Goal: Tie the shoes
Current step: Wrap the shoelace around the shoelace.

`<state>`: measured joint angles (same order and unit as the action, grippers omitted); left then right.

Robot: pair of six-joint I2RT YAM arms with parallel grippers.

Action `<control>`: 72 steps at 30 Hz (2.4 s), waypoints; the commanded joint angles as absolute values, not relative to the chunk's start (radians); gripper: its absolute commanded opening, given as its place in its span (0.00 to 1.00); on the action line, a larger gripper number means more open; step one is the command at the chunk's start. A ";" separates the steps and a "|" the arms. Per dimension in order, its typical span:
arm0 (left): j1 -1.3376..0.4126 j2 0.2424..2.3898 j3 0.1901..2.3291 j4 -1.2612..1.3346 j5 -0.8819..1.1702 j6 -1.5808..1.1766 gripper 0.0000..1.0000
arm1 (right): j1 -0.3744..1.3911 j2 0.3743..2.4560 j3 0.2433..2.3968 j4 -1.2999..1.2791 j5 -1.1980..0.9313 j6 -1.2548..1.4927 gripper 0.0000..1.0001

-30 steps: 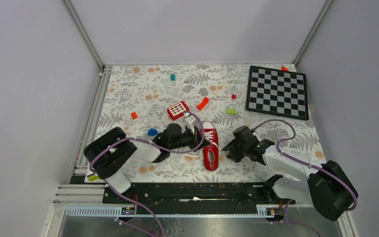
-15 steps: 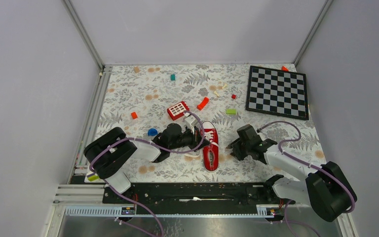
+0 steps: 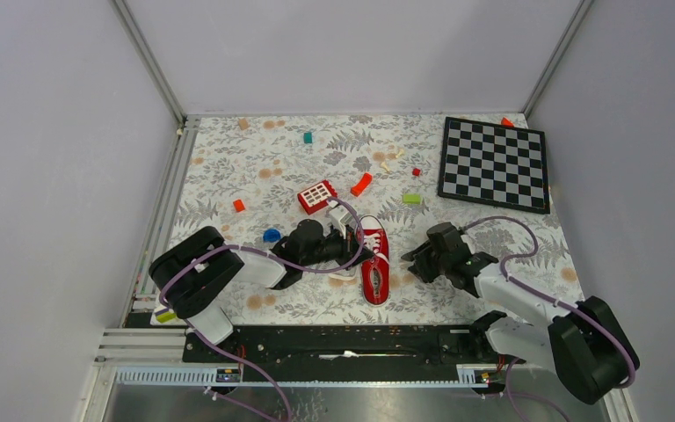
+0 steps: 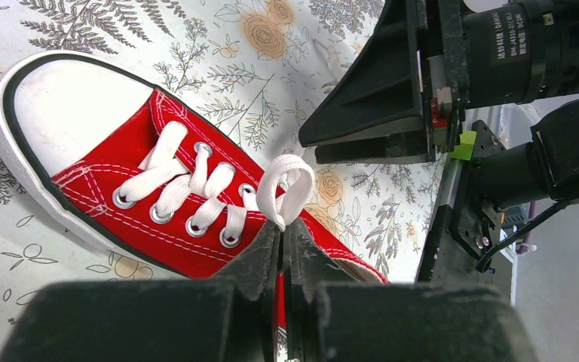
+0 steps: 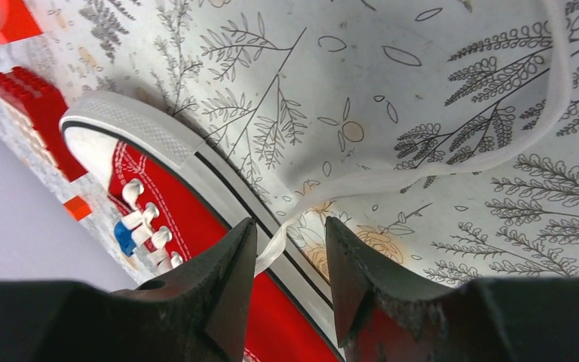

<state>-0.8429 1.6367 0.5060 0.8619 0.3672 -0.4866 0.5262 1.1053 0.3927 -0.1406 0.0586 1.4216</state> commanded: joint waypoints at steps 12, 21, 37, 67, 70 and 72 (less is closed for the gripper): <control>-0.839 1.612 0.527 0.906 0.410 -0.474 0.00 | 0.520 1.156 0.403 -0.089 0.033 1.433 0.47; -0.838 1.604 0.525 0.906 0.409 -0.473 0.00 | 0.518 1.228 0.451 -0.135 0.059 1.454 0.43; -0.836 1.595 0.515 0.913 0.413 -0.471 0.00 | 0.518 1.216 0.532 -0.167 0.081 1.337 0.00; -0.836 1.620 0.544 0.910 0.453 -0.486 0.00 | 0.672 1.402 0.971 -0.139 -0.114 0.998 0.00; -0.836 1.625 0.547 0.912 0.455 -0.490 0.00 | 0.680 1.403 0.964 -0.137 -0.120 1.000 0.00; -0.836 1.629 0.550 0.914 0.457 -0.493 0.00 | 0.686 1.405 0.958 -0.133 -0.124 1.003 0.00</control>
<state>-0.8345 1.6314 0.5106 0.8585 0.3946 -0.4873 0.6662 1.4021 0.9356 -0.1654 -0.0994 1.0172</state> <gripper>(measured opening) 0.017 0.016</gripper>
